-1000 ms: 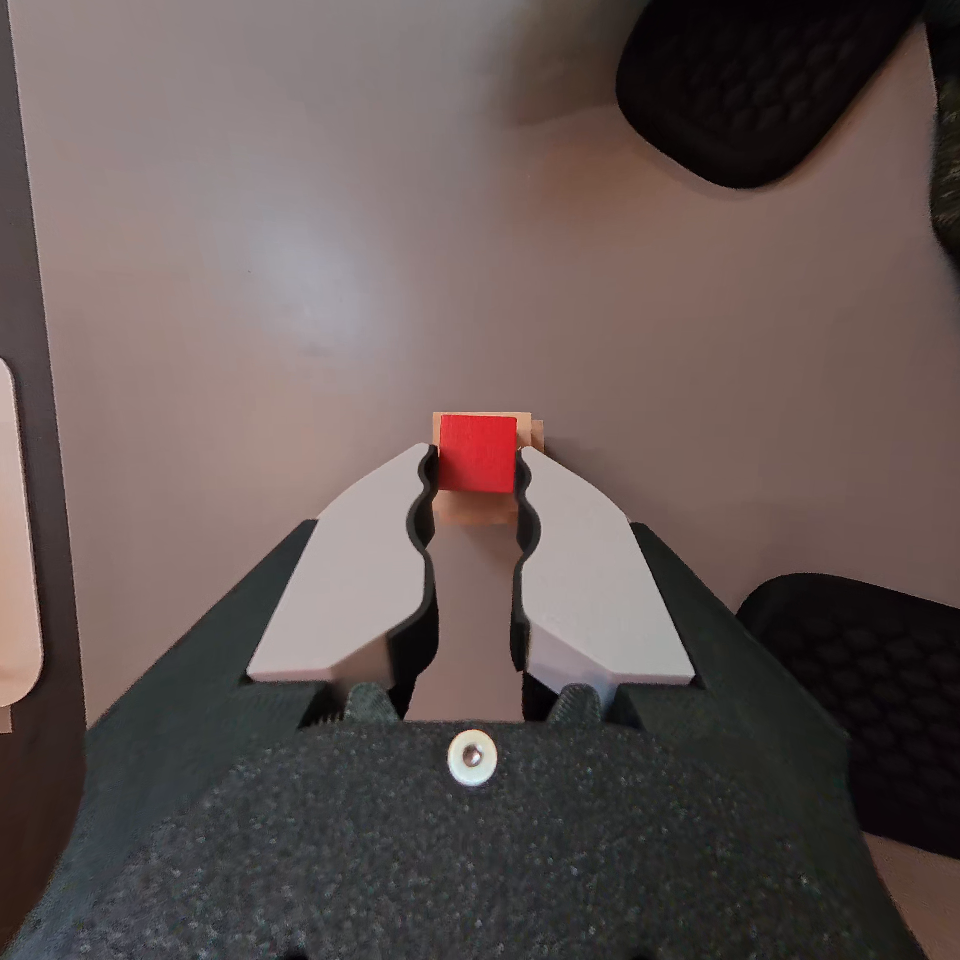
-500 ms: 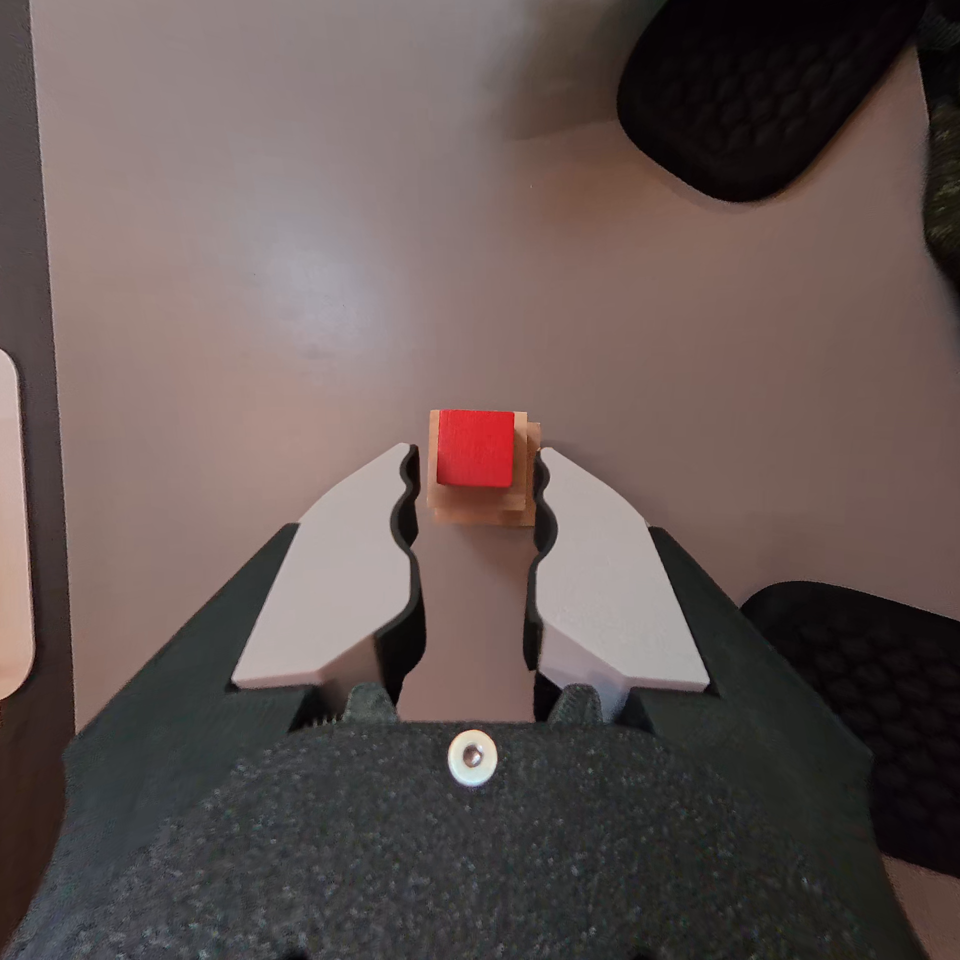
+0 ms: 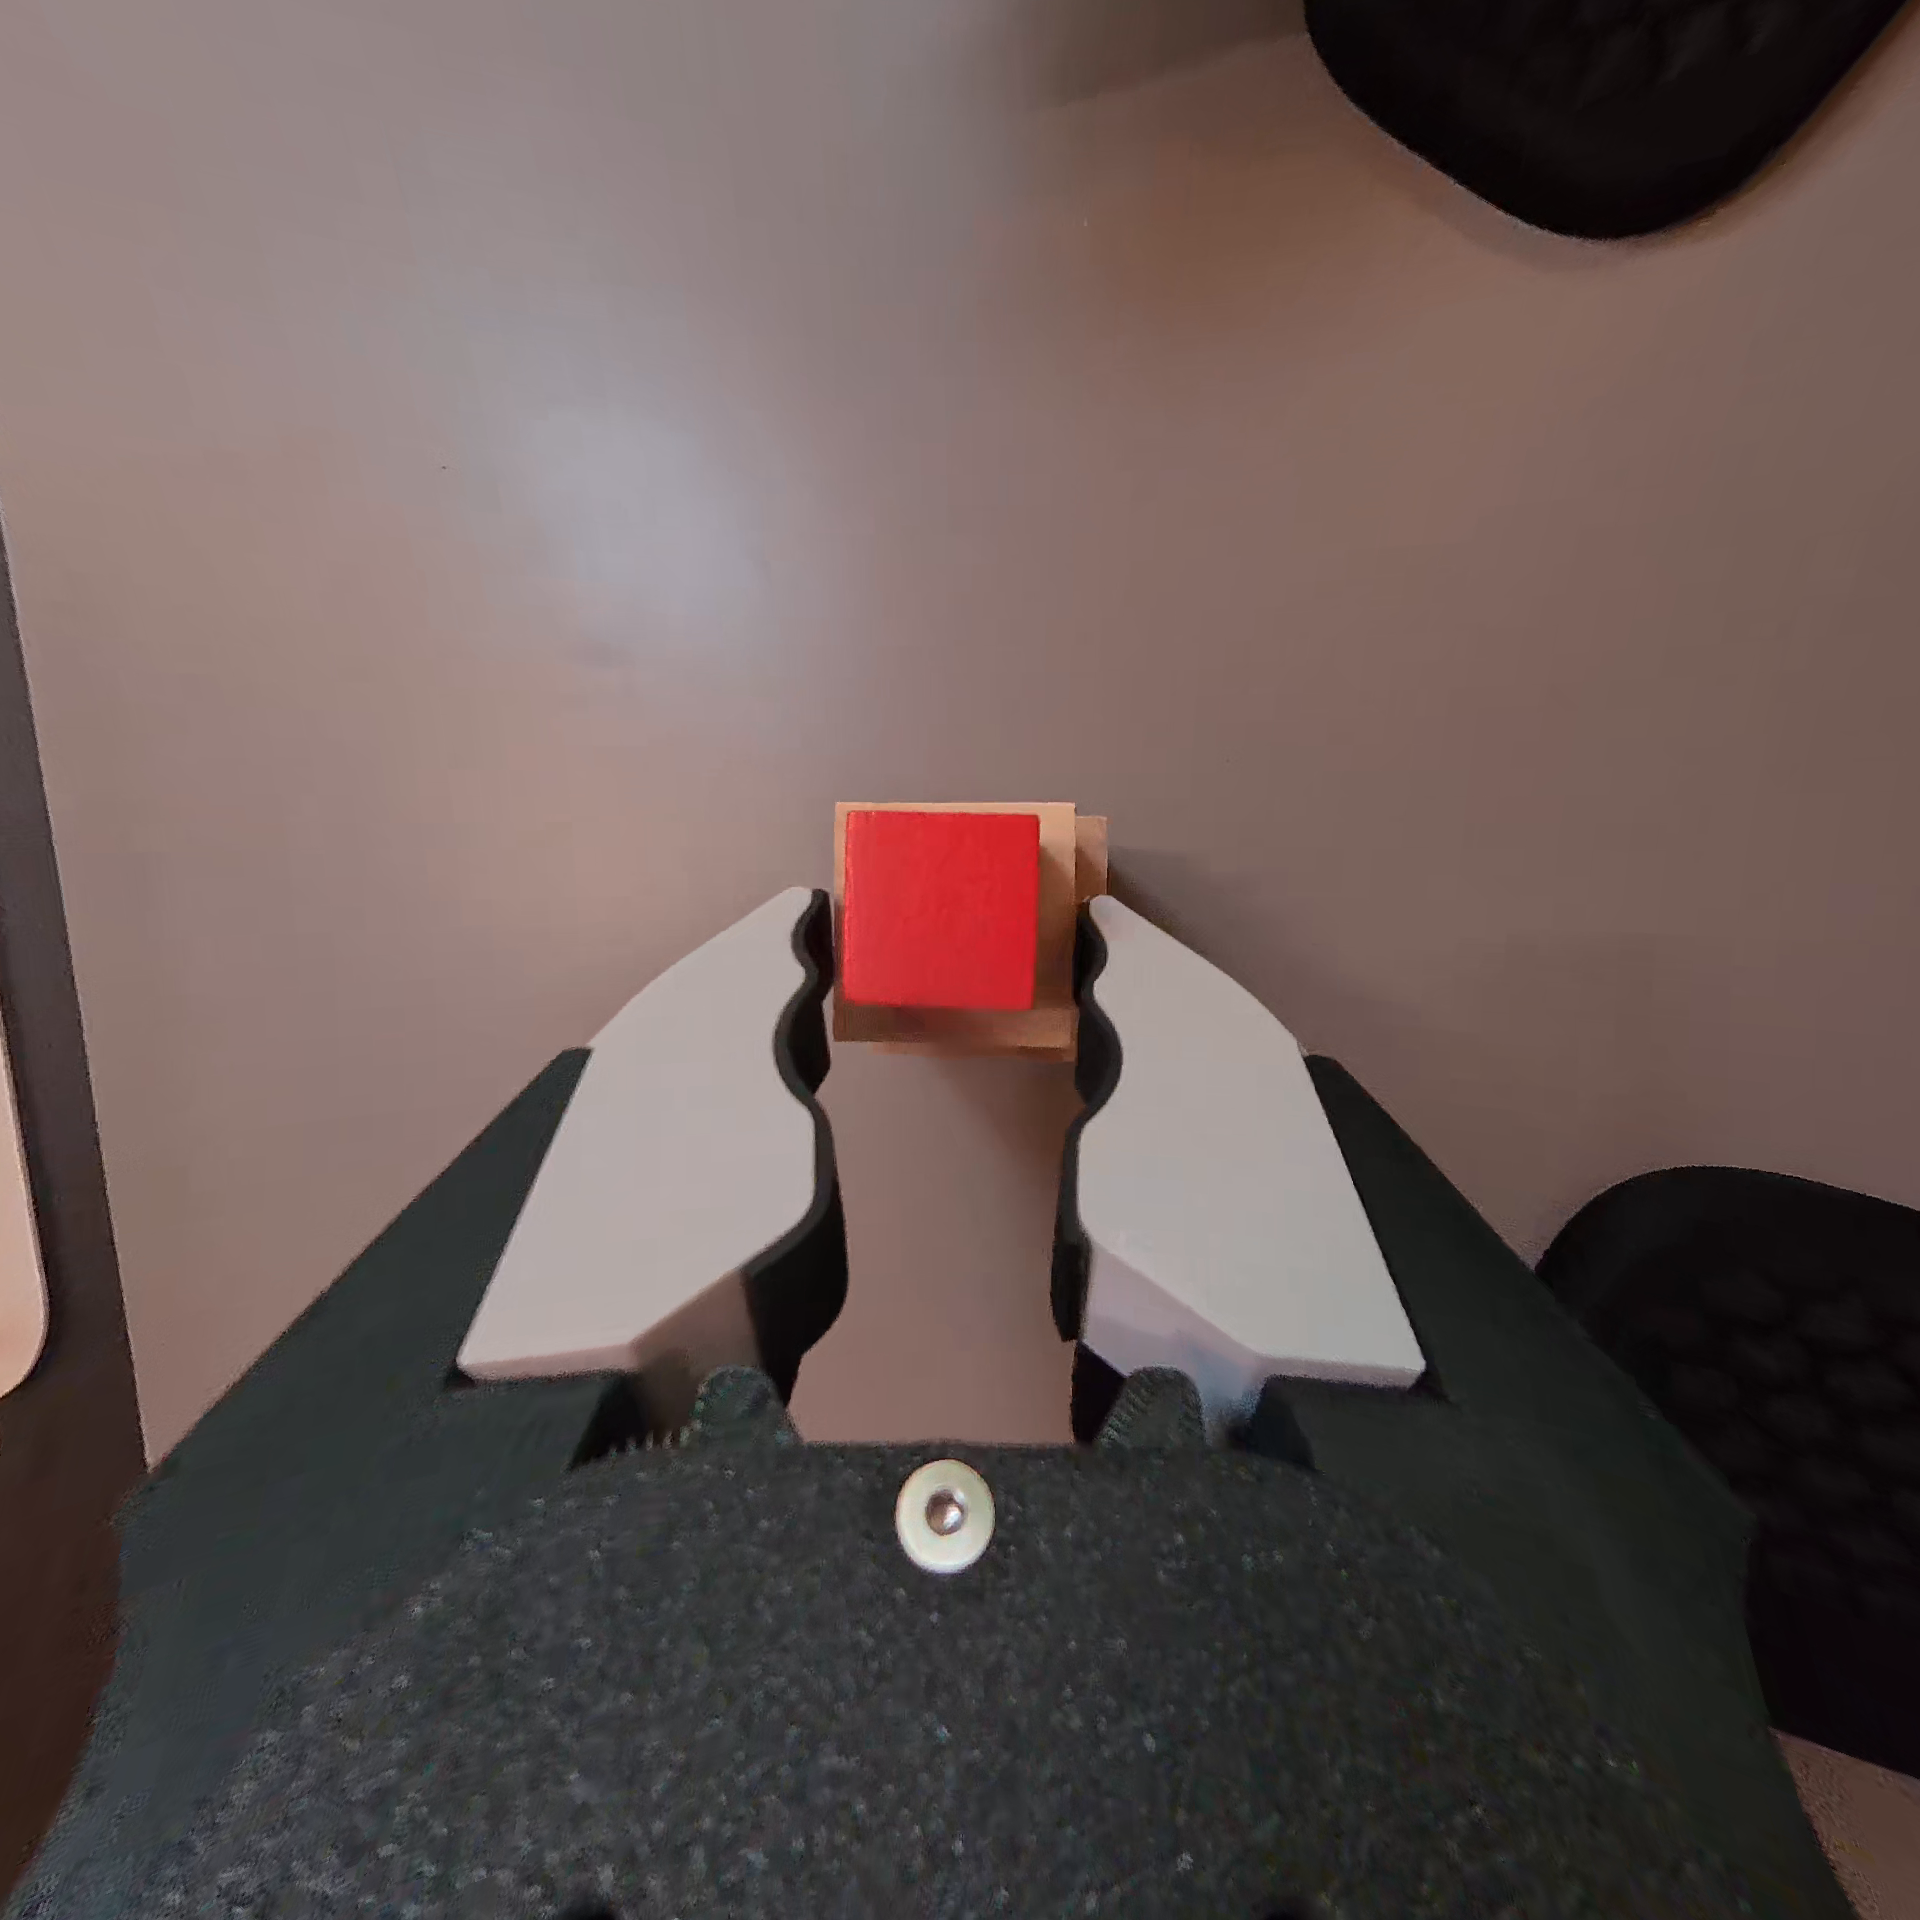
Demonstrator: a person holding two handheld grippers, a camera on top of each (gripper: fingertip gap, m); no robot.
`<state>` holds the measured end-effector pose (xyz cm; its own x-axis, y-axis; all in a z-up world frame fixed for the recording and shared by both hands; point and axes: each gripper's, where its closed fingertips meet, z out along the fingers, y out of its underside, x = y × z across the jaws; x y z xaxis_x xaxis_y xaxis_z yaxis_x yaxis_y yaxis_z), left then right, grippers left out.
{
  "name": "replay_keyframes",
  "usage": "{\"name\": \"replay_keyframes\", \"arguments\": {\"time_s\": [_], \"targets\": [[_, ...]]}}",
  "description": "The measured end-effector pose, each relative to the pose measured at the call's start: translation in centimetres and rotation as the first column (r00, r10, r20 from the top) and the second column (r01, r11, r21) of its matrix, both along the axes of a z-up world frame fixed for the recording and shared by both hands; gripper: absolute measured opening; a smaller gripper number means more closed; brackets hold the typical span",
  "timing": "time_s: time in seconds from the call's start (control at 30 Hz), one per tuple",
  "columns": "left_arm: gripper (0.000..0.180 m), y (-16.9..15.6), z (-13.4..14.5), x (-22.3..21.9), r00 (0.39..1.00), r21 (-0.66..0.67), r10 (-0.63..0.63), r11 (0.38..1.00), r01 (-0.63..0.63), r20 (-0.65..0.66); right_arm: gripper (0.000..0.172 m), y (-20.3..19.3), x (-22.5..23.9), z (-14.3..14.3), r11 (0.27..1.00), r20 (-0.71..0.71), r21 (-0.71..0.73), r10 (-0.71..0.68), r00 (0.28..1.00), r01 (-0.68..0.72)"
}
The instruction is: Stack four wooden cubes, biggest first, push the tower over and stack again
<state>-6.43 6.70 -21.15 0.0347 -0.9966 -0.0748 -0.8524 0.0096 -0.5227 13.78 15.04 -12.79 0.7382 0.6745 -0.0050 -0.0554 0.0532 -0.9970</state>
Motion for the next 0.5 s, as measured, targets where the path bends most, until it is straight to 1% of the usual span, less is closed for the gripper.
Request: {"name": "replay_keyframes", "arguments": {"time_s": [0.5], "targets": [[0.044, -0.23, 0.02, -0.09, 1.0, -0.009, 0.0, 1.0, 0.001, 0.021, 0.004, -0.04, -0.01, -0.04, 1.0, 0.001, 0.001, 0.002, 1.0, -0.002]]}}
